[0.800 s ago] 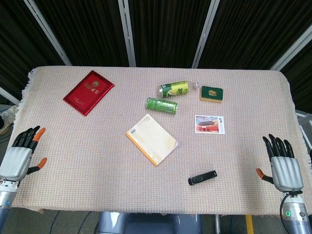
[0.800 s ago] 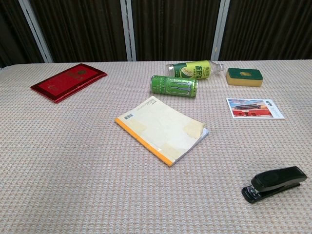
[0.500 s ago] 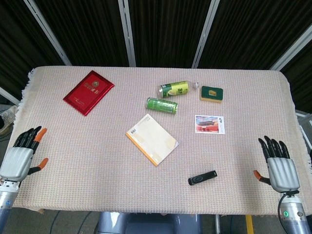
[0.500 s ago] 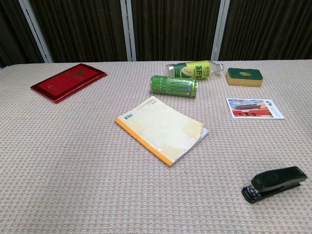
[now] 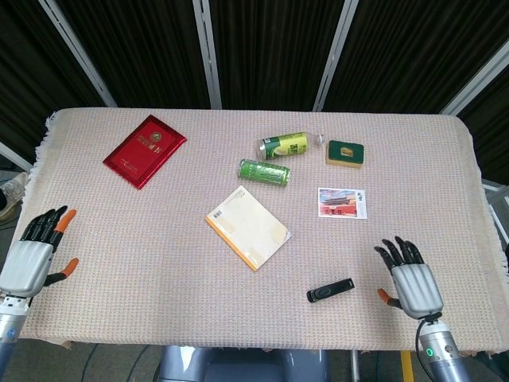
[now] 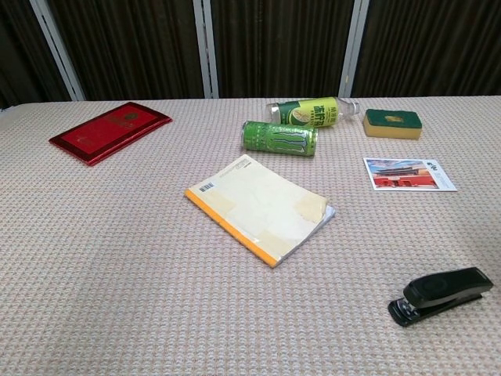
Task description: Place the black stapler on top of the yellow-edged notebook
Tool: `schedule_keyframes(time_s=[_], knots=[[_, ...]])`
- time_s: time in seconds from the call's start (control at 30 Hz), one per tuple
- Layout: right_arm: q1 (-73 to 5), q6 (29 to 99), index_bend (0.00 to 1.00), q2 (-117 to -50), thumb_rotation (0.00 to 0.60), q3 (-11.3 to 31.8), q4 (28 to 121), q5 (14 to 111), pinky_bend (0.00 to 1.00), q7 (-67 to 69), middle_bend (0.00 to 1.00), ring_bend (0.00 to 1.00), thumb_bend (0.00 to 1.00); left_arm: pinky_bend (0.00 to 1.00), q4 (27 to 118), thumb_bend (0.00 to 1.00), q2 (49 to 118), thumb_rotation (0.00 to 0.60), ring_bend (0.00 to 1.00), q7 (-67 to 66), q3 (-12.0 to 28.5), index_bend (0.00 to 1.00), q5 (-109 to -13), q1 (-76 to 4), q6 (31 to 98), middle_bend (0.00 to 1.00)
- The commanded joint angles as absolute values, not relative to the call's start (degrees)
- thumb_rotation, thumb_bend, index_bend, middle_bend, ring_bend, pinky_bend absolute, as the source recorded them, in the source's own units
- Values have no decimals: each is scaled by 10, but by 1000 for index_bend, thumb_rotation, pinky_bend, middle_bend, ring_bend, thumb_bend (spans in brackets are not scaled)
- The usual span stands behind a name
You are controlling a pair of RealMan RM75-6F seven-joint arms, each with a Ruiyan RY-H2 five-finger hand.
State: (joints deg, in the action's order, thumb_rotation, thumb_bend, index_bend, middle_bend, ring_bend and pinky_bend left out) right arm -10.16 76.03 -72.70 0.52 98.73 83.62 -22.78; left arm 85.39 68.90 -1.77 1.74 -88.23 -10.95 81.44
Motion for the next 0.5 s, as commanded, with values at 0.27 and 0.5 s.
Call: schedule_keyframes(time_s=[0.27,0.5], knots=[[-115,733,252,-773,600,-8,972,844,185,-250,215,117,161,99,854,293,688,600,0,-17,16,16,-881,-112,808,0],[-124,717,267,-799,600,-12,969,847,185,-258,230,121,168,99,855,294,689,600,0,-19,14,16,-882,-116,801,0]])
